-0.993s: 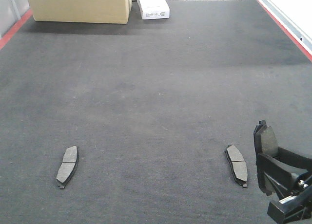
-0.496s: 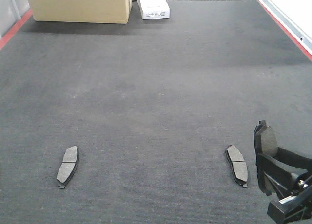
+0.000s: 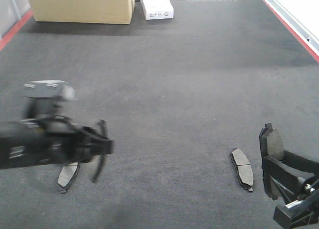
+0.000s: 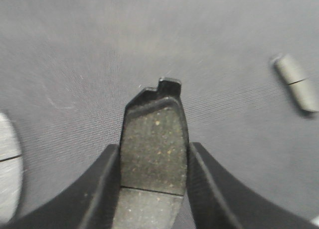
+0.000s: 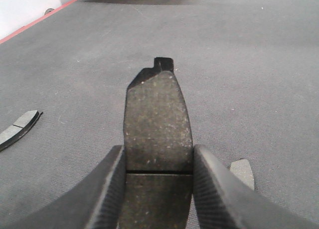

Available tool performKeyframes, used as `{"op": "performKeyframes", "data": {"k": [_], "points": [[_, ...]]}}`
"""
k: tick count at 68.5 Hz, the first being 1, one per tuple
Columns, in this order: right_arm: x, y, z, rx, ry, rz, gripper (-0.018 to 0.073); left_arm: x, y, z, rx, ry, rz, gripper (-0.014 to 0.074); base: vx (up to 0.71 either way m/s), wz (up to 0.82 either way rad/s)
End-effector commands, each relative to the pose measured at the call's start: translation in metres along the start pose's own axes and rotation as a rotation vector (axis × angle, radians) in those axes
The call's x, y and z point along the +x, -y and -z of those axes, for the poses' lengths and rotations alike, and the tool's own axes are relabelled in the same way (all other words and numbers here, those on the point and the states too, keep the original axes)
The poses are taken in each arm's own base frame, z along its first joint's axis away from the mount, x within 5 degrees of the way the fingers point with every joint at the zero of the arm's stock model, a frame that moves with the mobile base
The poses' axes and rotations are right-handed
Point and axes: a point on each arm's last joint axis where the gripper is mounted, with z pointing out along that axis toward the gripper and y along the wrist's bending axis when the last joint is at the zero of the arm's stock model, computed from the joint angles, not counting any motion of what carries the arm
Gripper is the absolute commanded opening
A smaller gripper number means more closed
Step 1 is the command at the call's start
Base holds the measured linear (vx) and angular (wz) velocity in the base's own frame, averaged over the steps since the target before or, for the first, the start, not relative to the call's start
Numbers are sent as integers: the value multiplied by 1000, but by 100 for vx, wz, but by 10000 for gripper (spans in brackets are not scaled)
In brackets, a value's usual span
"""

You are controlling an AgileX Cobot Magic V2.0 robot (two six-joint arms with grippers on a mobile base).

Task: Move and align brake pads A on conveyor
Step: 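Lower the left gripper's brake pad onto the belt beside the nearest pad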

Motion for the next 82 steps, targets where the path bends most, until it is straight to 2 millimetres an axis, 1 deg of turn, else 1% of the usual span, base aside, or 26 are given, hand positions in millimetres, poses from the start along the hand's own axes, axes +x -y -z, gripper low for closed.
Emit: {"op": "performKeyframes", "data": {"k": [1,7,15,30,59,67,74,82], "points": [[-18,-5,3,-41,108,19,123,-15,7,-16,31,62,41,54,0,0],[-18,-5,3,-41,108,19,123,-11,4,-40,28,23,137,57,0,0],[-18,-5,3,-40,108,19,123,-7,0,-62,13,8,178,59,0,0],[-18,-5,3,-40,108,19,123,-3,-5,-83,-11,3,183,66,0,0],[-18,-5,3,-40,108,19,123,-1,-10,-101,-27,19,187,77,0,0],[-18,-5,3,-40,108,19,123,0,-11,-105,-29,16,223,85,0,0],[-18,-5,3,-41,108,19,123,-1,-12,-107,-26,43,240,113,0,0],[-18,-5,3,-41,108,19,123,-3,-12,-107,-23,65,239,180,0,0]]}}
